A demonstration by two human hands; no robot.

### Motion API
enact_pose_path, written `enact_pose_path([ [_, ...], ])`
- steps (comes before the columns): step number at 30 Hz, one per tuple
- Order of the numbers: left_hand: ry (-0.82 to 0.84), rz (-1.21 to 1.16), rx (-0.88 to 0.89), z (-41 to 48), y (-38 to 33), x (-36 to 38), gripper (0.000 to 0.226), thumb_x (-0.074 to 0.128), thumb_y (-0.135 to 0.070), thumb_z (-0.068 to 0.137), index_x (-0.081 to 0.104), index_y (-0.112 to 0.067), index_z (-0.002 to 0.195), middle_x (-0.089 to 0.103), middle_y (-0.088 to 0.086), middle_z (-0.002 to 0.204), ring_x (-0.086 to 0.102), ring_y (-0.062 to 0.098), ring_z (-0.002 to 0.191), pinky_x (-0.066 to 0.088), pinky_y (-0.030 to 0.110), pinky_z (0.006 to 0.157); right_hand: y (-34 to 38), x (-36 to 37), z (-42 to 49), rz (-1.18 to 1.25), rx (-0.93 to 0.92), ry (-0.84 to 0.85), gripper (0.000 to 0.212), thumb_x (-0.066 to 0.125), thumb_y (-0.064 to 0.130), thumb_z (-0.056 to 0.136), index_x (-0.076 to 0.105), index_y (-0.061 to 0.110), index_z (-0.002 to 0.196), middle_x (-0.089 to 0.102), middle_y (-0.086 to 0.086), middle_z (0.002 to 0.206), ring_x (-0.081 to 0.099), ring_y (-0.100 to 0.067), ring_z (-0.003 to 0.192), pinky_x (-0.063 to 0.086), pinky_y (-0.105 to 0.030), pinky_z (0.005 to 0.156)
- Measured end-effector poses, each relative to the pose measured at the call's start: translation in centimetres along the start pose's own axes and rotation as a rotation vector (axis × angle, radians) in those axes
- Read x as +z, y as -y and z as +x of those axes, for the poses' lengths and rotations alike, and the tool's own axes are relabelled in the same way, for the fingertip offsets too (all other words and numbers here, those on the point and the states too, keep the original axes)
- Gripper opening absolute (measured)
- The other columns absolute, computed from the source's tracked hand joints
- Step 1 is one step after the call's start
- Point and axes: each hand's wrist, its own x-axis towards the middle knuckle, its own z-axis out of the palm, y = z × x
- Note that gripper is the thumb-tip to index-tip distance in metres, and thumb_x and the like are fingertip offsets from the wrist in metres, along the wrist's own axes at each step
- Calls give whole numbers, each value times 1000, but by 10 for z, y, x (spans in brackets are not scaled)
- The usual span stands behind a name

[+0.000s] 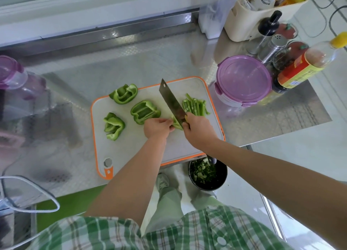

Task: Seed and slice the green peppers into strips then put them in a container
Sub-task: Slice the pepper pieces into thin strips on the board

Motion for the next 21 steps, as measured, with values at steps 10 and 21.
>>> enact_pose_path([
  [10,9,-19,-9,1,-1,2,23,73,6,81,63,-5,63,66,5,58,68,20,55,59,46,81,10,5,1,-112,70,89,3,41,13,97,42,11,94,43,-5,73,47,-26,72,36,-33,60],
  [21,27,-13,6,3,4,-2,8,72,6,82,69,2,76,68,5,62,69,17,56,59,44,82,10,20,10,-108,76,31,10,42,15,98,46,8,103,50,-8,80,55,-31,77,36,-35,61],
])
